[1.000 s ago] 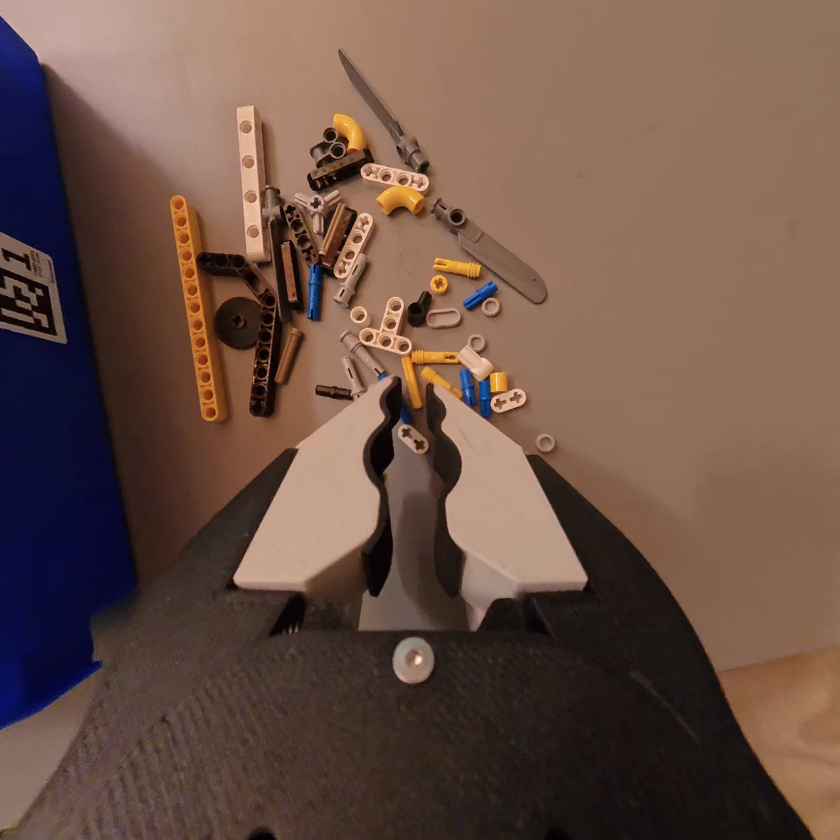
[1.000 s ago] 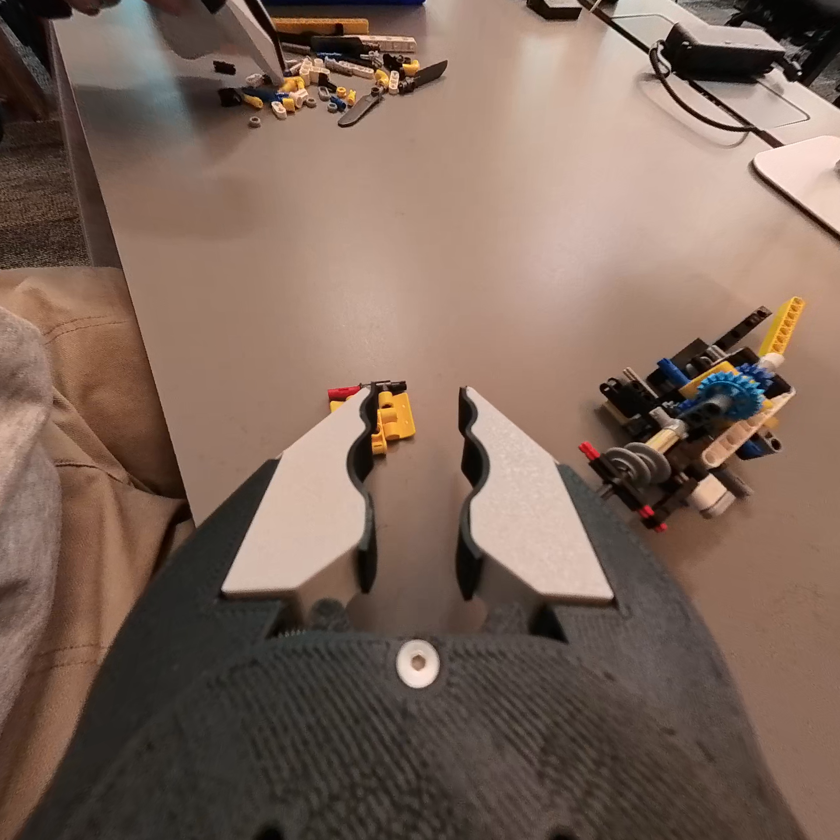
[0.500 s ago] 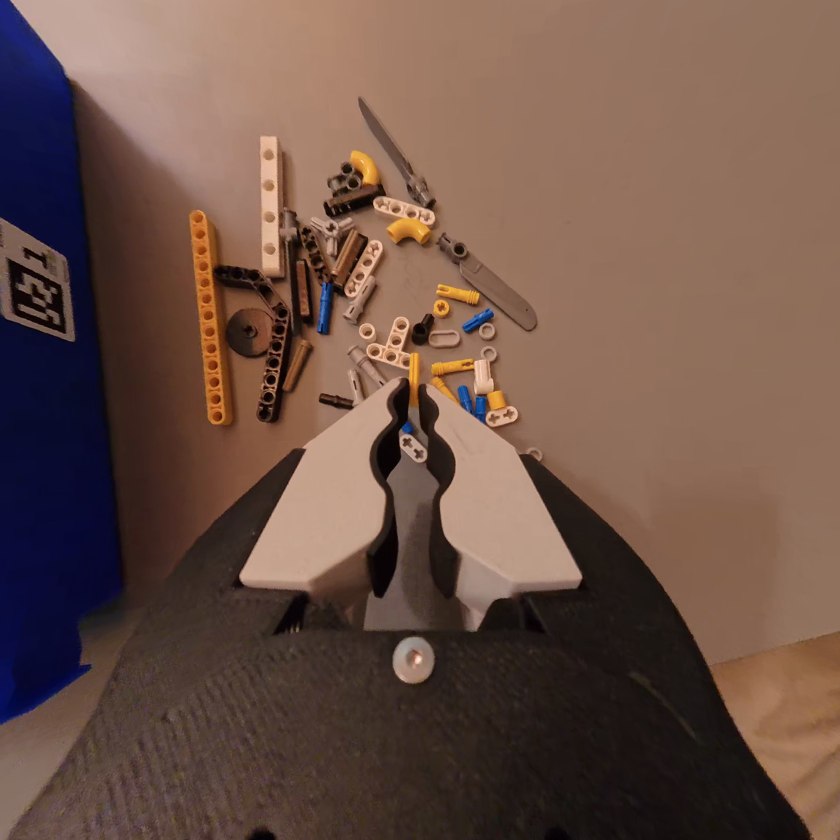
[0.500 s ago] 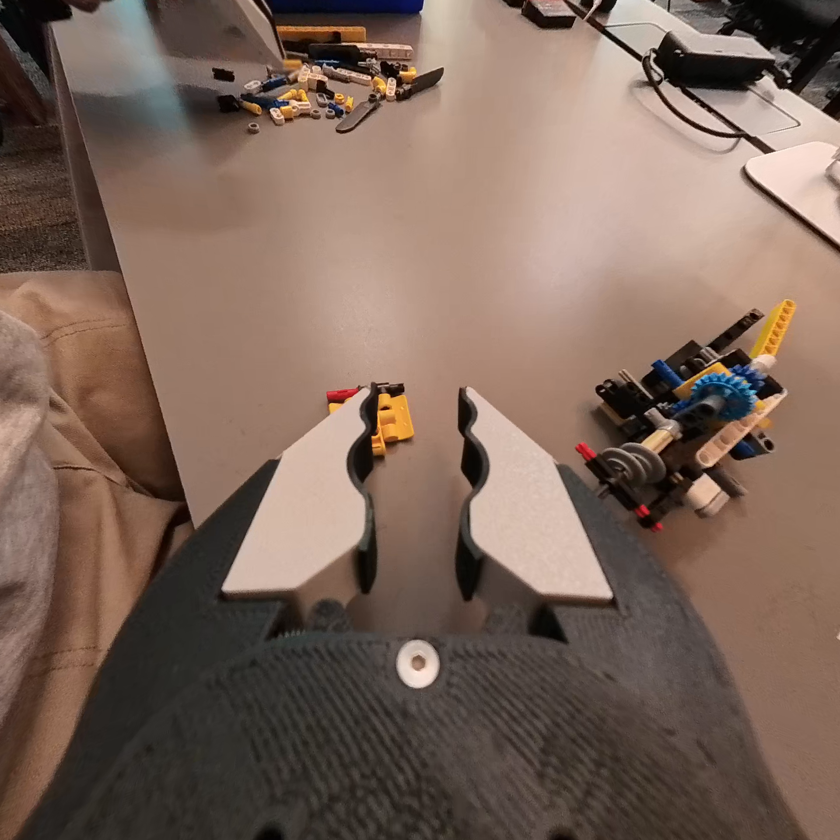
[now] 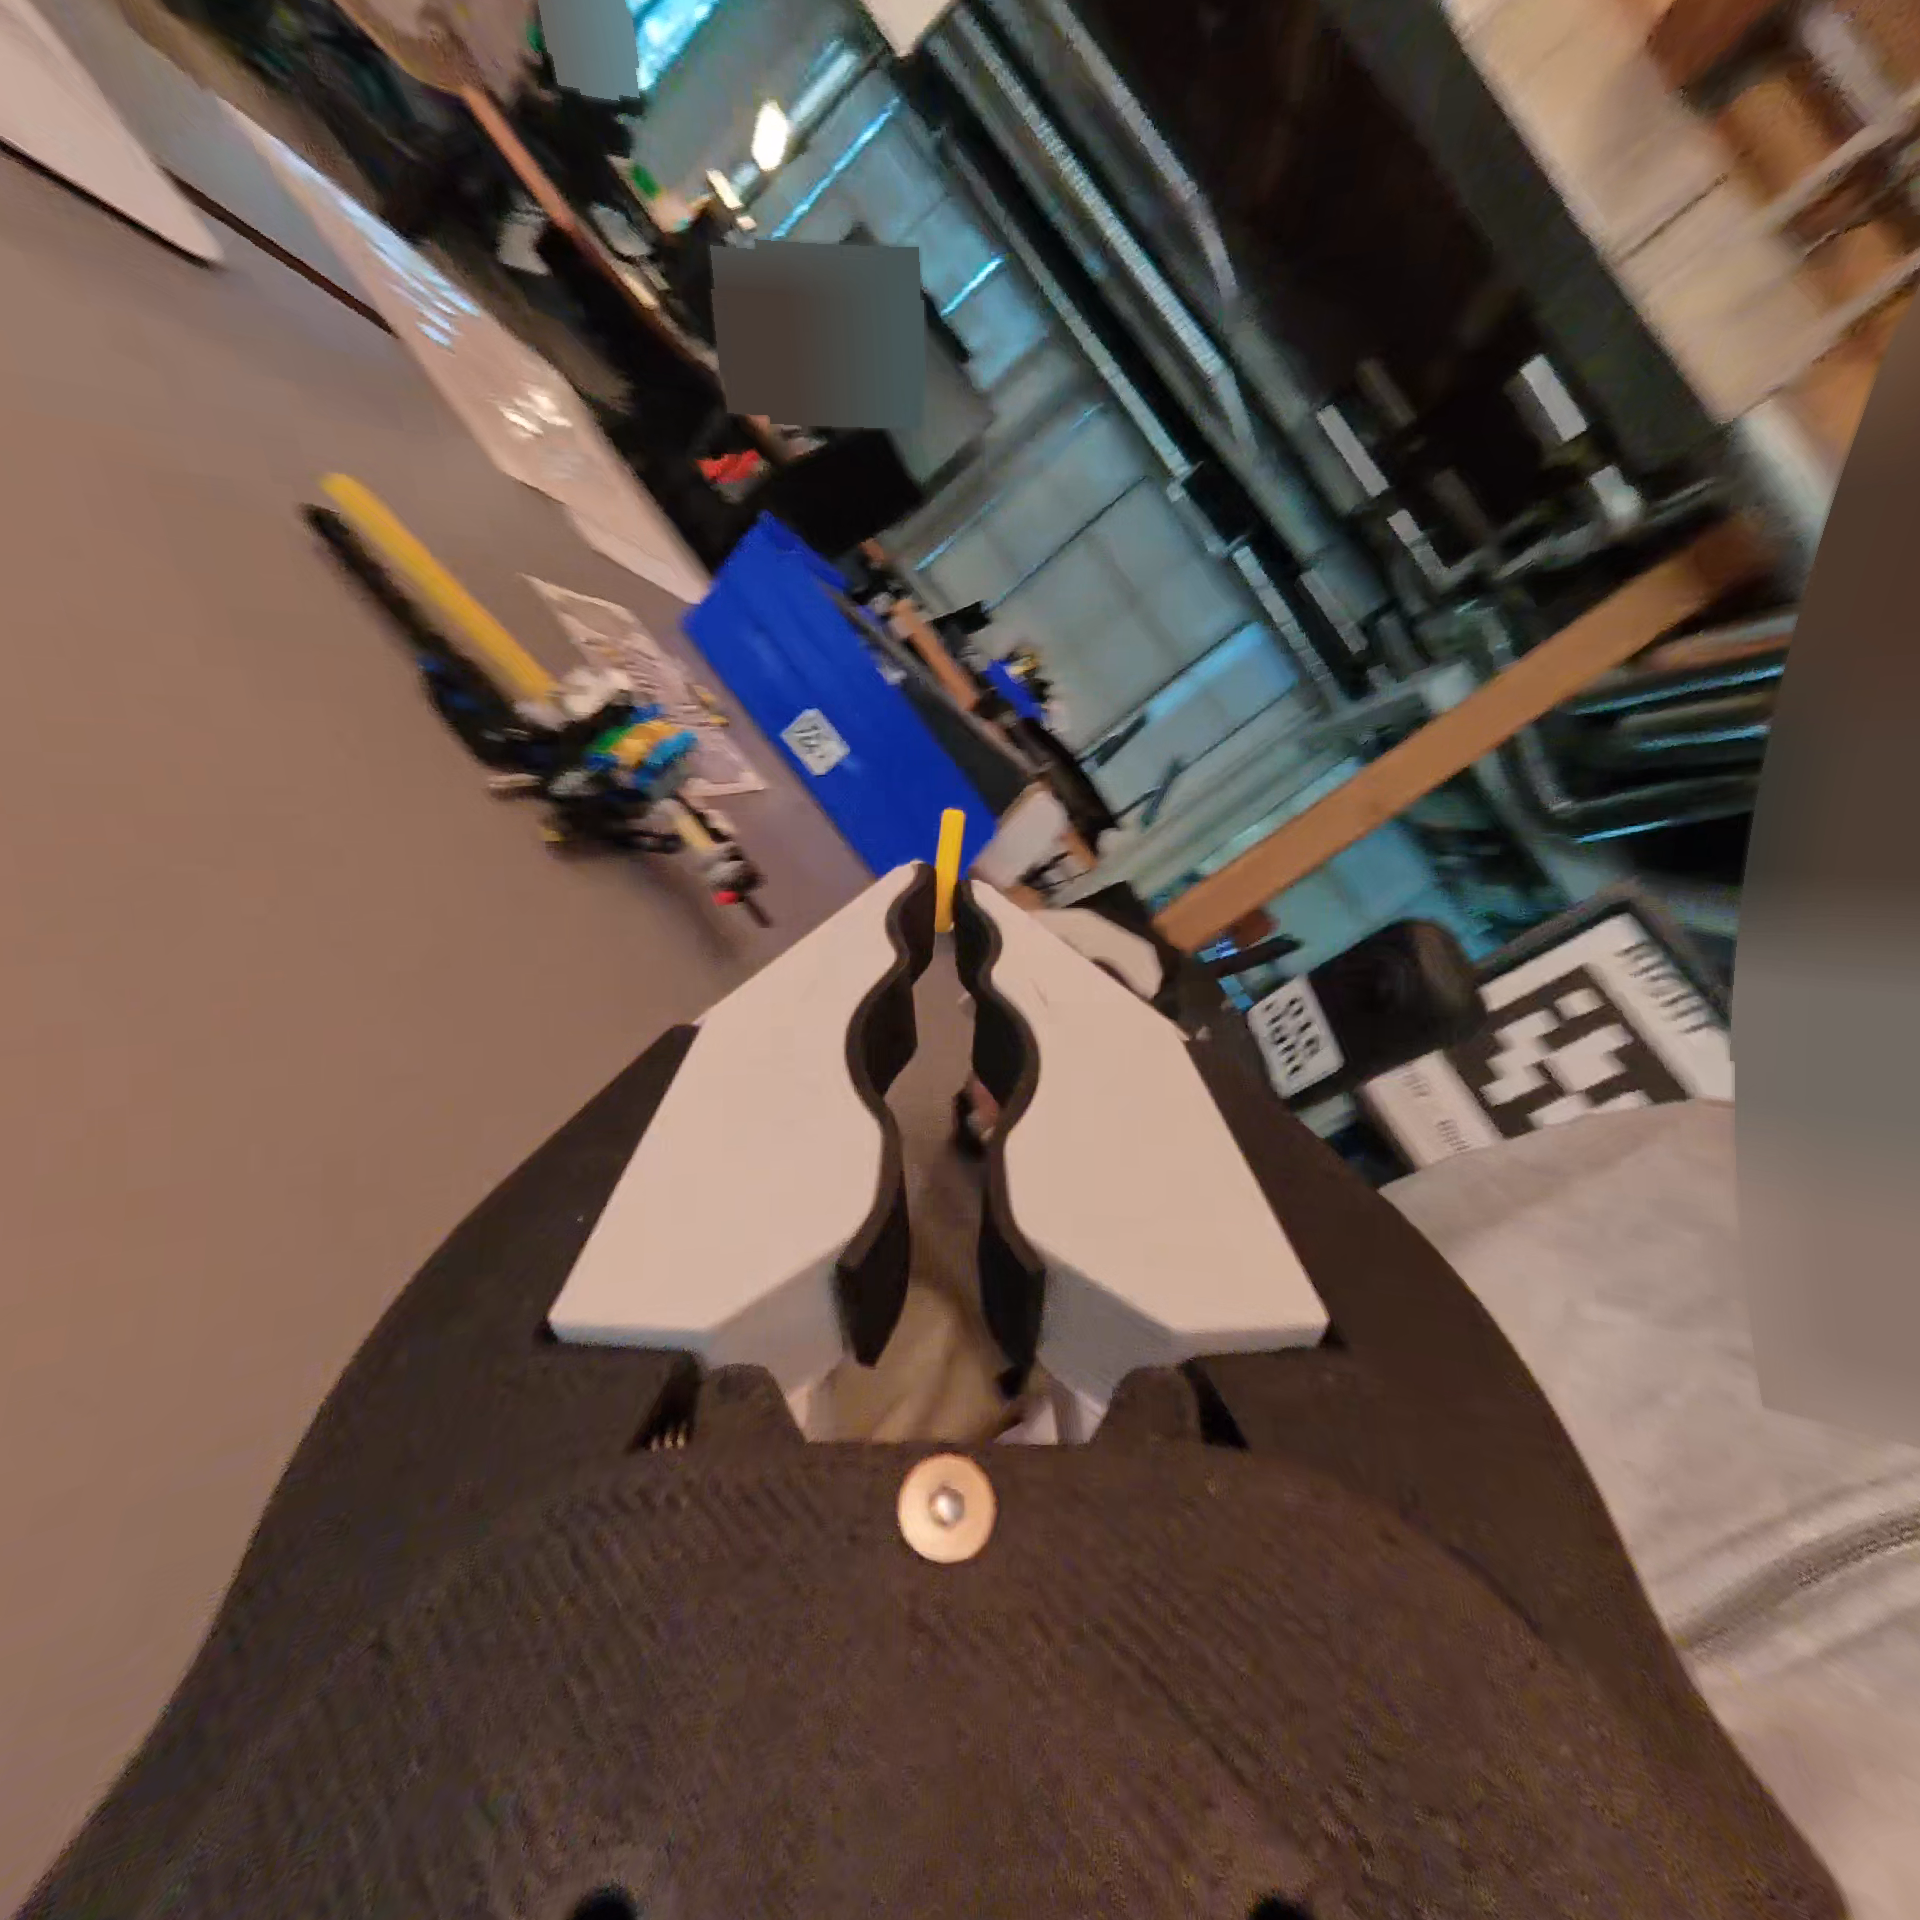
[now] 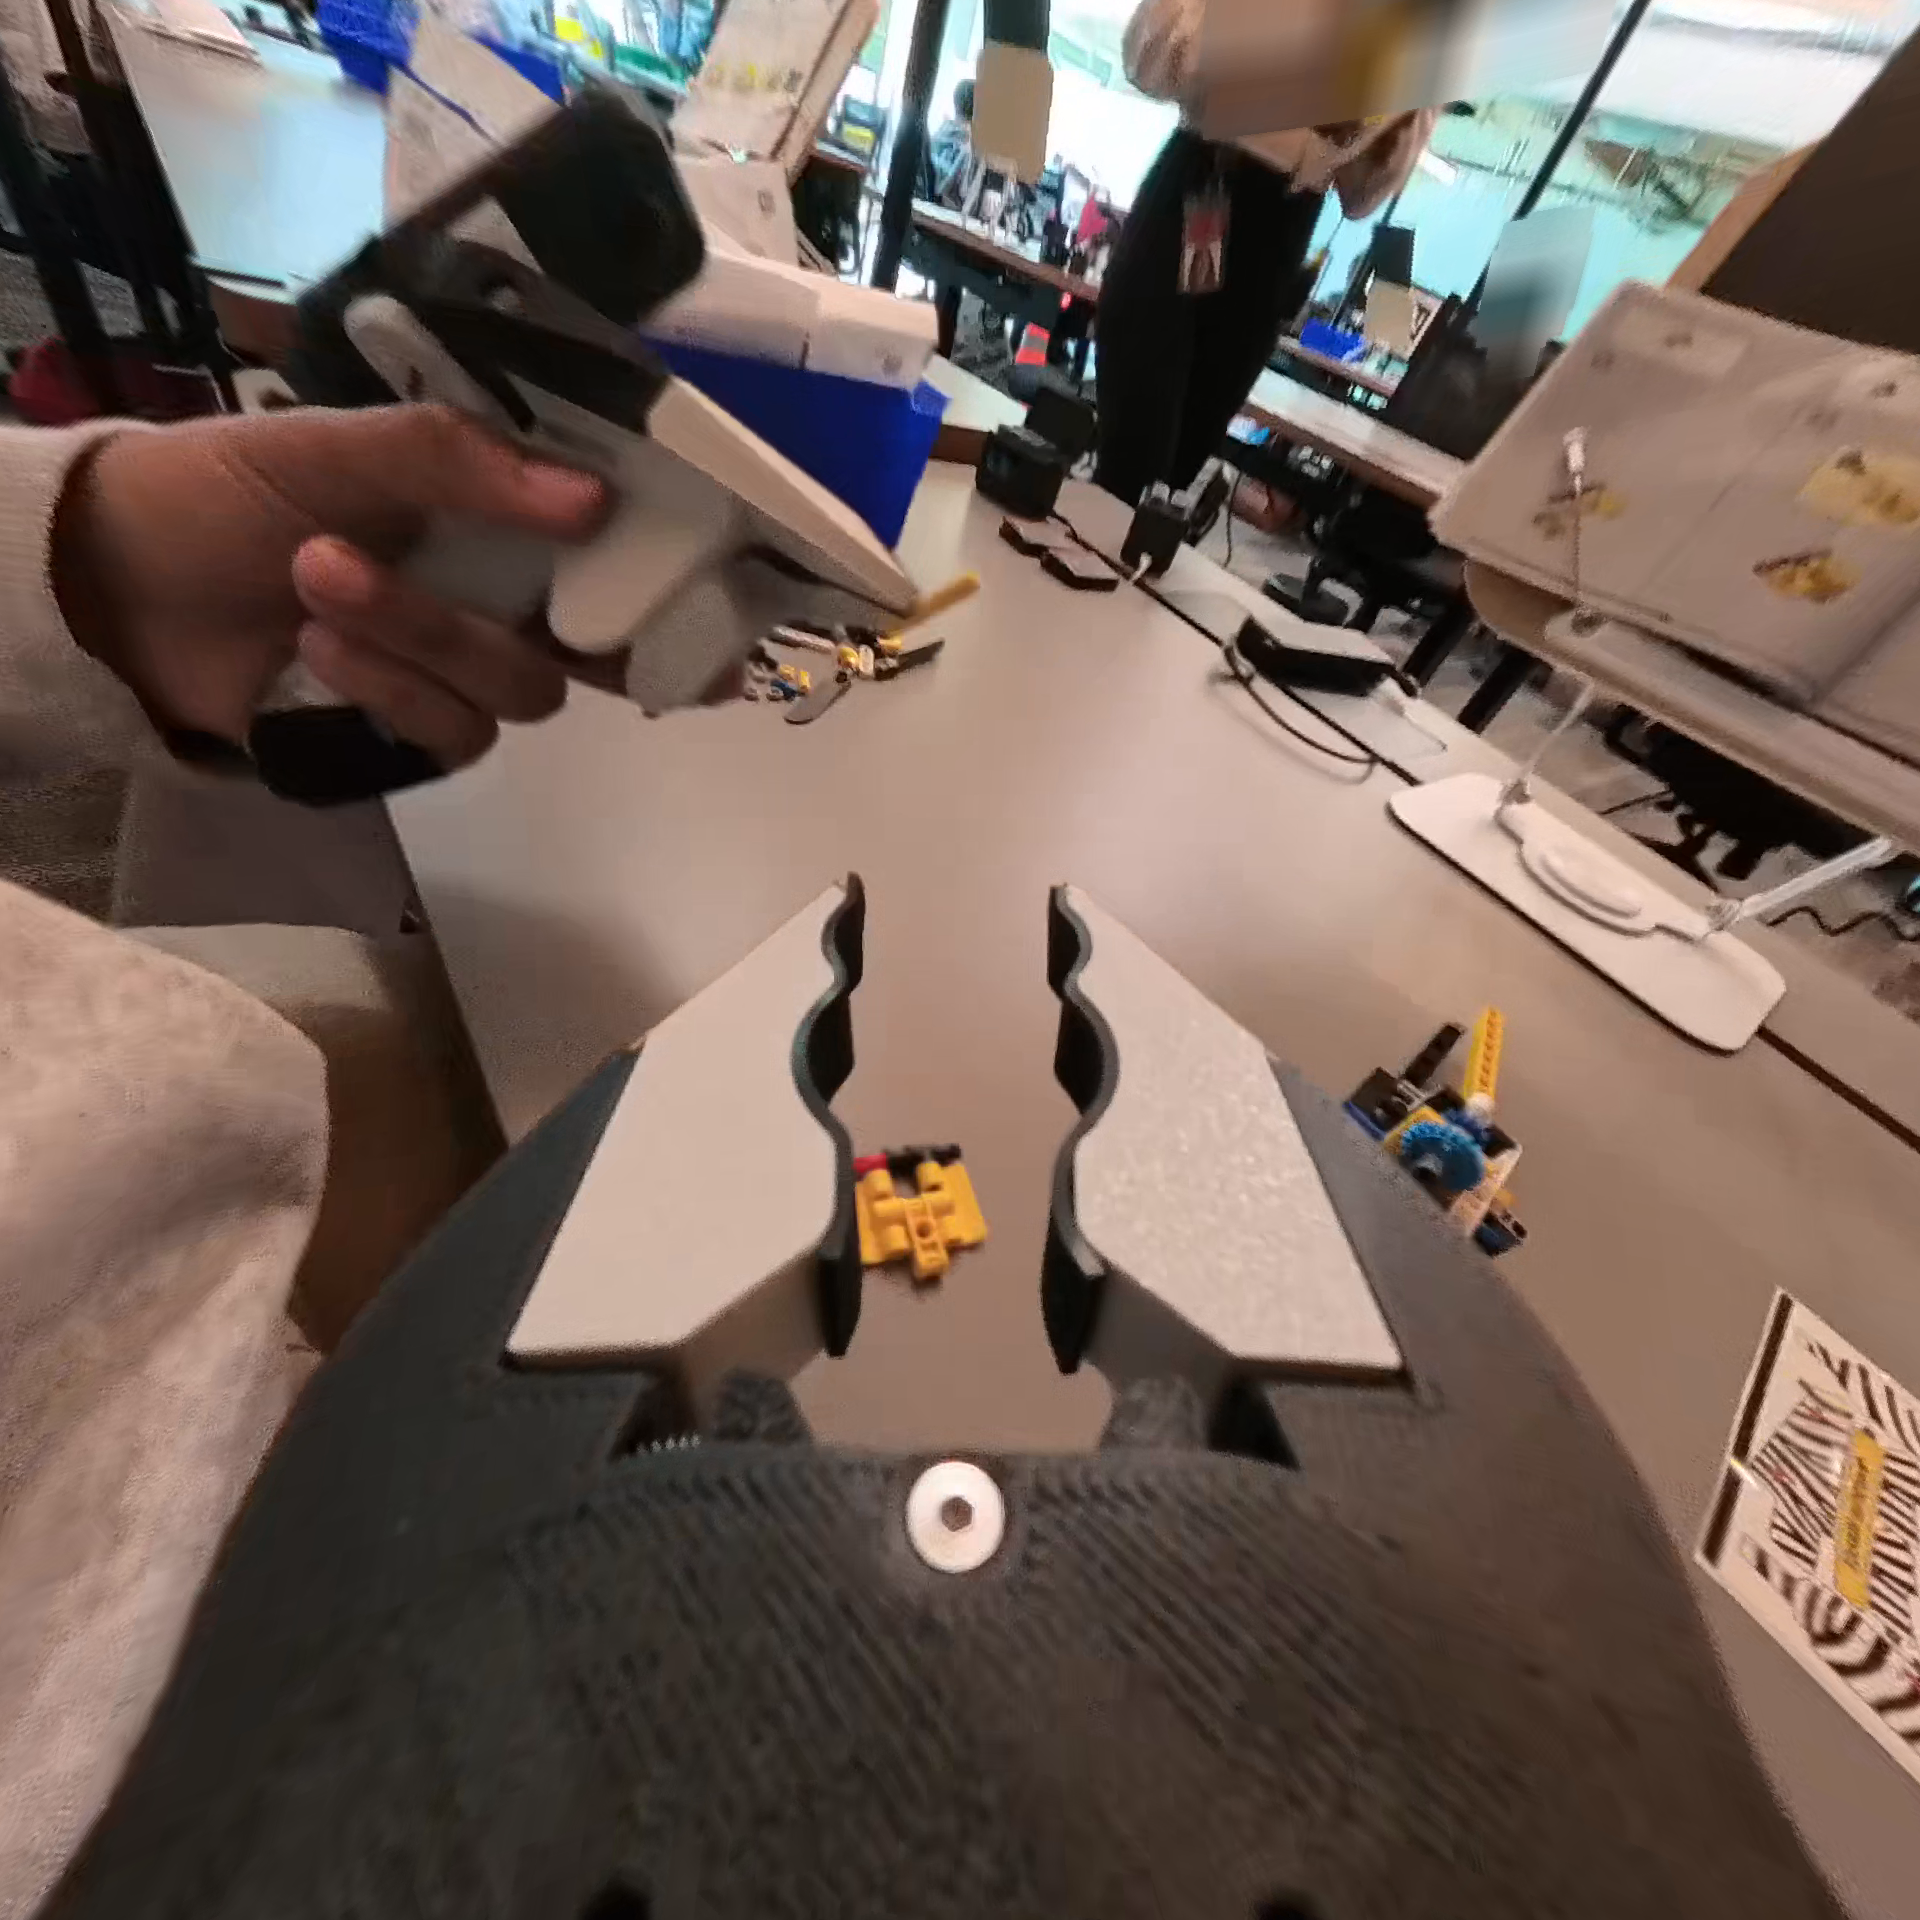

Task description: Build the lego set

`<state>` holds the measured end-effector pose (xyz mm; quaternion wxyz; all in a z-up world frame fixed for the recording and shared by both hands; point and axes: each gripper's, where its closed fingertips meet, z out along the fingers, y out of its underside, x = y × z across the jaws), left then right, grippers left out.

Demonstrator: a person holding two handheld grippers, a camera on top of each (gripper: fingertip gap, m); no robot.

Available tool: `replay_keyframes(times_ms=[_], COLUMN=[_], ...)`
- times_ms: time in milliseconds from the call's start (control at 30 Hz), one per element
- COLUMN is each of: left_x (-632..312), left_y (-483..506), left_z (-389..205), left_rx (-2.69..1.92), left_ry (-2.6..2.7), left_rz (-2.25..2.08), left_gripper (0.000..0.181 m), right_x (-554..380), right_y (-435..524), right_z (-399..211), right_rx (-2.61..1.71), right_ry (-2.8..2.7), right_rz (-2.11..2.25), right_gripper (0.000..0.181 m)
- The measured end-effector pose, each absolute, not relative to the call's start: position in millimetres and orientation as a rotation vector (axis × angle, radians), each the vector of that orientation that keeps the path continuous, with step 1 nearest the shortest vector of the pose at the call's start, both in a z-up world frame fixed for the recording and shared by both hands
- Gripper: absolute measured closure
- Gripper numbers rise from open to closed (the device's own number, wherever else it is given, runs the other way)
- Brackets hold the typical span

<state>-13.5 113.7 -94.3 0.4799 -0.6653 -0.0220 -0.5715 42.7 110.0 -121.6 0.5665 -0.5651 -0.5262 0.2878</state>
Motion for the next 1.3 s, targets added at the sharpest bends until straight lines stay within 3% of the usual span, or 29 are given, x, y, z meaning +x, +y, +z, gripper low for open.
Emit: replay_keyframes(times_ms=[500,700,1300], left_x=[52.3,54.2,53.5], left_y=[108.6,106.4,104.9], left_z=[-105.3,-106.4,-109.8], left_rx=[-1.366,-1.338,-1.338], left_ry=[-0.576,-0.605,-0.564], left_rz=[-1.971,-2.025,-2.068], left_gripper=[0.181,0.181,0.177], right_x=[45.3,47.4,49.2], right_y=[97.5,100.8,99.4], right_z=[-110.8,-109.5,-110.2], right_rx=[-1.165,-1.149,-1.196], right_ry=[-1.193,-1.186,-1.212], right_rz=[0.364,0.299,0.404], right_gripper=[0.157,0.173,0.179])
